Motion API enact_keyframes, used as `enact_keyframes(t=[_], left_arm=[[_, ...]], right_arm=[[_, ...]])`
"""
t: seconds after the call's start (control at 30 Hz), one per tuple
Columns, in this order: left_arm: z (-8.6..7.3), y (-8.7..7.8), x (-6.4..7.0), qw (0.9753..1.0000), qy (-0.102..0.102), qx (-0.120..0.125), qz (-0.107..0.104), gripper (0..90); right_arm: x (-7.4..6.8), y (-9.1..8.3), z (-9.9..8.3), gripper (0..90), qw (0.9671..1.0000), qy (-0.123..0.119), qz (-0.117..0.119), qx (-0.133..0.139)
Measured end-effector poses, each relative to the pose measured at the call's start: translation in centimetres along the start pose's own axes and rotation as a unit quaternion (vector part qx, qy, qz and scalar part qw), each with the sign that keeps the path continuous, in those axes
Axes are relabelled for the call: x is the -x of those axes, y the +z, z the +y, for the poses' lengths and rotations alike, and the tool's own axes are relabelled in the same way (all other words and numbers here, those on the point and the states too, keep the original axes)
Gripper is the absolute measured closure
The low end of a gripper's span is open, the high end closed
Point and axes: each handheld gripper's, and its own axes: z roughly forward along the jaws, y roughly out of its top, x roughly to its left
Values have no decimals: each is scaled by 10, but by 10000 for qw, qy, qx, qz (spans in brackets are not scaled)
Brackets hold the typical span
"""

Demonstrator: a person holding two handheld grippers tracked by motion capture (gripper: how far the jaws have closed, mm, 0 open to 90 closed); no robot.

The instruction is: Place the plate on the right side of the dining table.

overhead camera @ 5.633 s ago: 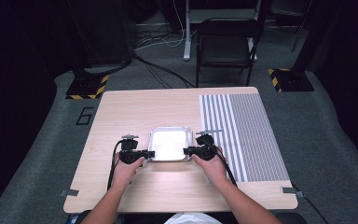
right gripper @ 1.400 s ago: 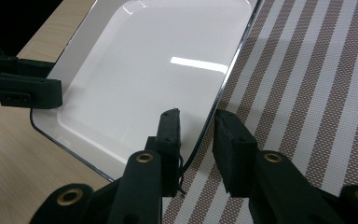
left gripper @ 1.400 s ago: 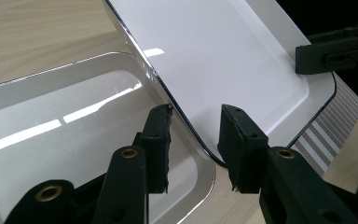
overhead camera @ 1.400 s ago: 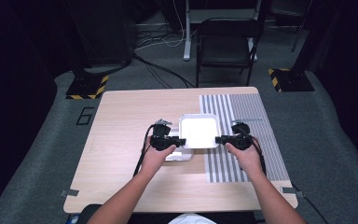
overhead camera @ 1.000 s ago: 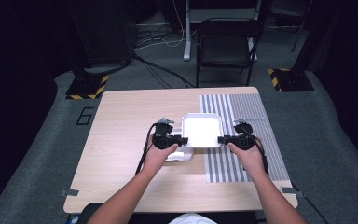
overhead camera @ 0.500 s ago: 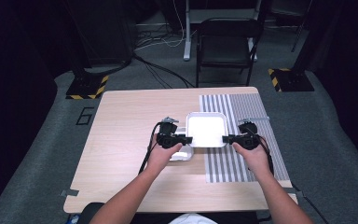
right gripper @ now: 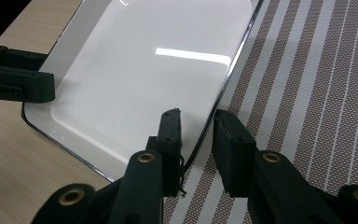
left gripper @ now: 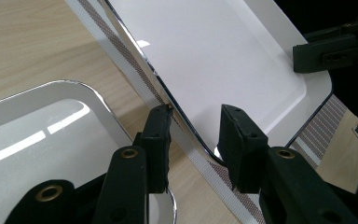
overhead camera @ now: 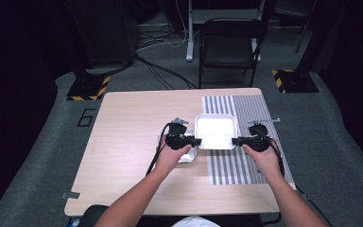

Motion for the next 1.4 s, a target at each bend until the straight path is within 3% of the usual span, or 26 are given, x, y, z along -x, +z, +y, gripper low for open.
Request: enact_keyframes(t=[1.4], left_arm=[[5,38,18,9996,159,-220,-95,642]], right_arm=[[32,-7,-16,729,9995,227,-238,3]])
